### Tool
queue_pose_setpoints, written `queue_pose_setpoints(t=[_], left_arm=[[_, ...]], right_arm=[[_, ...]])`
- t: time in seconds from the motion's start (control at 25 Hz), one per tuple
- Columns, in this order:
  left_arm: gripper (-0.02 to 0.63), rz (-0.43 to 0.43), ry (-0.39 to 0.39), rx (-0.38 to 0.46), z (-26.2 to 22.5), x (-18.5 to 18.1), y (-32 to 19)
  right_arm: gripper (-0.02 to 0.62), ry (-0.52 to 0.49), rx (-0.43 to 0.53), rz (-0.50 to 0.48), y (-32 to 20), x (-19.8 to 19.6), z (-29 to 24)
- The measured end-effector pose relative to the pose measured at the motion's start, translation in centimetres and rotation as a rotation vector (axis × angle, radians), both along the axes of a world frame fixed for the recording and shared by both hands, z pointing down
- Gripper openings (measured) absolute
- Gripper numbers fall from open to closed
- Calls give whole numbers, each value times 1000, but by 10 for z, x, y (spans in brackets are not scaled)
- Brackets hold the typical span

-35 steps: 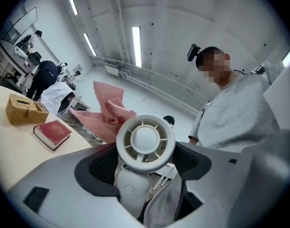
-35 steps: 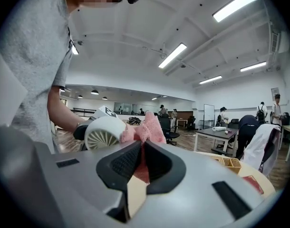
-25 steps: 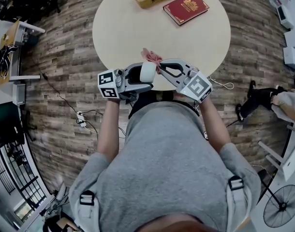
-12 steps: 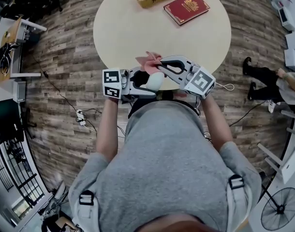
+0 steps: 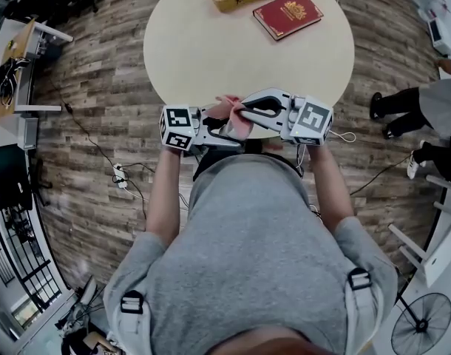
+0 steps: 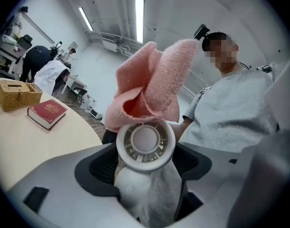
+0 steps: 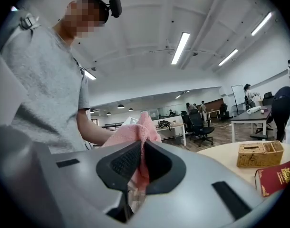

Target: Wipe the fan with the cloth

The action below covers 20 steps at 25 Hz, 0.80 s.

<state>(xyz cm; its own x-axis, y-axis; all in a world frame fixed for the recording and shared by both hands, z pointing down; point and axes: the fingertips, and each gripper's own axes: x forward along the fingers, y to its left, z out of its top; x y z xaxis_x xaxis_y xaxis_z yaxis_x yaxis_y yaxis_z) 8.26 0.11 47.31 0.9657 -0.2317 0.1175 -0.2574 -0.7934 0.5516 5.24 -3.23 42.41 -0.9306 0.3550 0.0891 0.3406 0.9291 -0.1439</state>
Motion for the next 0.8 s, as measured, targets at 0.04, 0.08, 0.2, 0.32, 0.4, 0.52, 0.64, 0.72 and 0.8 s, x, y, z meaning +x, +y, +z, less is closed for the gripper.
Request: queue_pose_setpoints(t=[0.04, 0.08, 0.2, 0.32, 0.4, 0.52, 0.64, 0.72, 0.8], left_arm=[[368, -23, -1, -3, 3, -3, -3], [368, -43, -5, -6, 5, -5, -5], [368, -99, -7, -15, 14, -13, -12], [368, -159, 5, -24, 19, -20, -19], [368, -205, 31, -31, 16, -25, -25], [368, -270, 109, -26, 6, -35, -32], [368, -305, 195, -5, -7, -43, -39], [368, -311, 253, 11, -19, -47, -42], [368, -307, 314, 30, -33, -50, -44]], right_arm=[[29, 7, 21, 5, 1, -2, -2], [29, 10, 32, 9, 3, -3, -4], [29, -19, -57, 11, 11, -4, -12], [29, -38, -49, -10, 14, 0, -5], [29, -50, -15, -17, 14, 2, -1], [29, -73, -21, 28, 9, 4, -3], [29, -91, -63, 111, -4, 5, -10], [29, -106, -34, 166, -17, 5, -8], [29, -120, 12, 224, -29, 3, -6]])
